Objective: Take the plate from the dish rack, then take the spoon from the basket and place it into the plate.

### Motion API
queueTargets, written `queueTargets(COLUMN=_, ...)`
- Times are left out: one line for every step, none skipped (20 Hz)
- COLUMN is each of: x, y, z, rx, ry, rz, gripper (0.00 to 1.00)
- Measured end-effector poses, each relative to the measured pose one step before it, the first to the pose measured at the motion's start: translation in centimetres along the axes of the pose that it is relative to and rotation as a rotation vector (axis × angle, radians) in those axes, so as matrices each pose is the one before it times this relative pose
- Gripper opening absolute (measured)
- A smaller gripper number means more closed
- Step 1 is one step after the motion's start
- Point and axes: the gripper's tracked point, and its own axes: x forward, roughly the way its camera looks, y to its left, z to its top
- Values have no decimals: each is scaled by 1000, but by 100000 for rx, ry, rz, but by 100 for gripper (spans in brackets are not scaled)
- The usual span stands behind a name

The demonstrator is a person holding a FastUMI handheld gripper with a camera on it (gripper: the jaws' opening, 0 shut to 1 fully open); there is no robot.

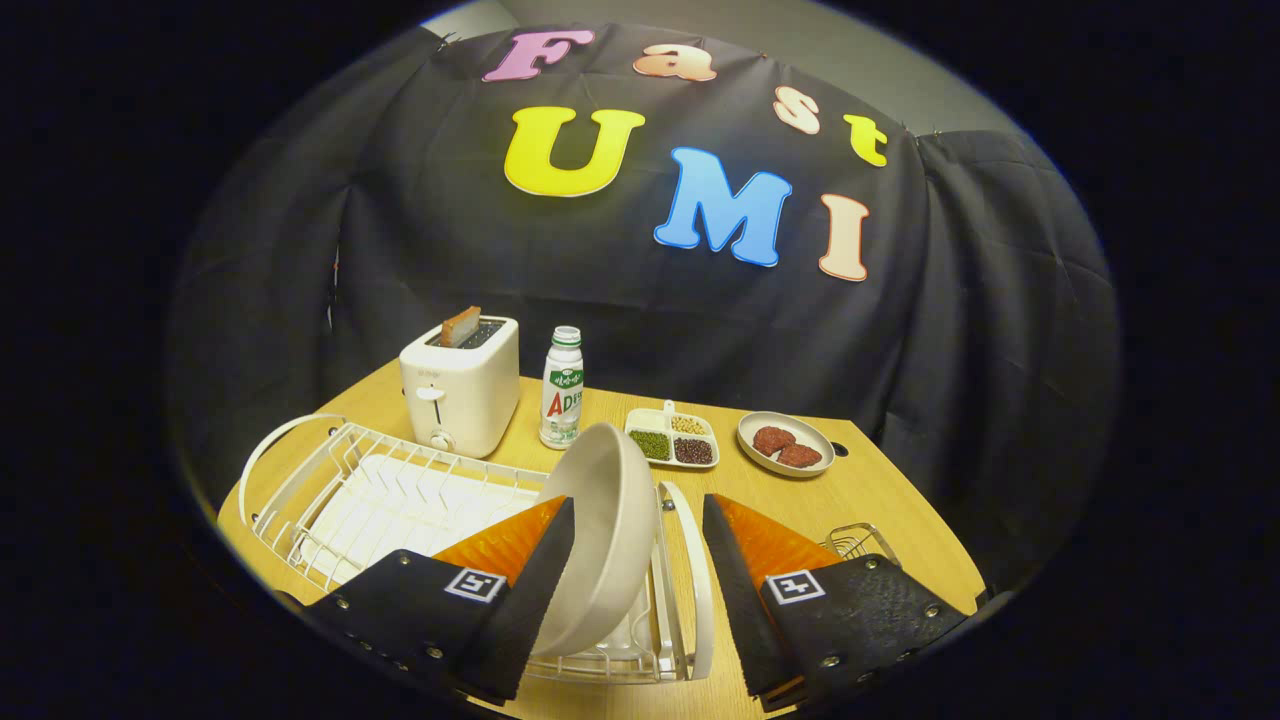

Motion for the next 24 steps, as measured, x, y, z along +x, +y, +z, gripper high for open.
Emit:
queueTargets(x=230, y=348, z=-225, rx=-1285, ry=1781, rz=-600, gripper=80)
queueTargets(x=336, y=233, z=-305, rx=-1404, ry=1545, rz=-1093, gripper=78)
queueTargets(x=261, y=290, z=-133, rx=-1145, ry=1539, rz=-315, gripper=71)
queueTargets(x=57, y=187, z=-213, rx=-1315, ry=1631, rz=-1098, gripper=68)
queueTargets(x=93, y=80, z=-32, rx=-1052, ry=1205, rz=-814, gripper=68)
queueTargets(x=24, y=-93, z=-174, rx=-1334, ry=752, rz=-1509, gripper=68)
queueTargets(x=-39, y=293, z=239, rx=-42, ry=415, rz=862, gripper=53)
queueTargets(x=83, y=-192, z=-42, rx=-243, ry=1168, rz=-1580, gripper=38)
queueTargets(x=-23, y=-158, z=-56, rx=-131, ry=1497, rz=-1891, gripper=37)
queueTargets(x=-132, y=-200, z=-58, rx=356, ry=1416, rz=-1903, gripper=35)
queueTargets(x=101, y=106, z=6, rx=1009, ry=1043, rz=-814, gripper=32)
queueTargets(x=-3, y=167, z=115, rx=606, ry=792, rz=-1041, gripper=29)
queueTargets(x=-65, y=384, z=265, rx=877, ry=141, rz=65, gripper=27)
queueTargets(x=44, y=108, z=277, rx=-342, ry=410, rz=-1124, gripper=23)
queueTargets(x=-171, y=190, z=413, rx=-785, ry=397, rz=-1224, gripper=23)
queueTargets(x=-500, y=358, z=456, rx=8, ry=-198, rz=-149, gripper=23)
queueTargets(x=287, y=107, z=602, rx=-1049, ry=-1597, rz=-1844, gripper=19)
queueTargets(x=-556, y=-18, z=635, rx=-1168, ry=-79, rz=-1652, gripper=16)
queueTargets(x=-267, y=-52, z=787, rx=-1757, ry=-1285, rz=-2612, gripper=16)
queueTargets(x=-242, y=100, z=656, rx=-1823, ry=-1243, rz=-1781, gripper=16)
queueTargets(x=-241, y=200, z=577, rx=-2101, ry=-723, rz=-761, gripper=16)
queueTargets(x=-151, y=25, z=171, rx=-2348, ry=-344, rz=-781, gripper=15)
queueTargets(x=-345, y=-169, z=328, rx=-1847, ry=-635, rz=-1176, gripper=16)
queueTargets(x=-204, y=-498, z=198, rx=-1583, ry=-544, rz=-1441, gripper=15)
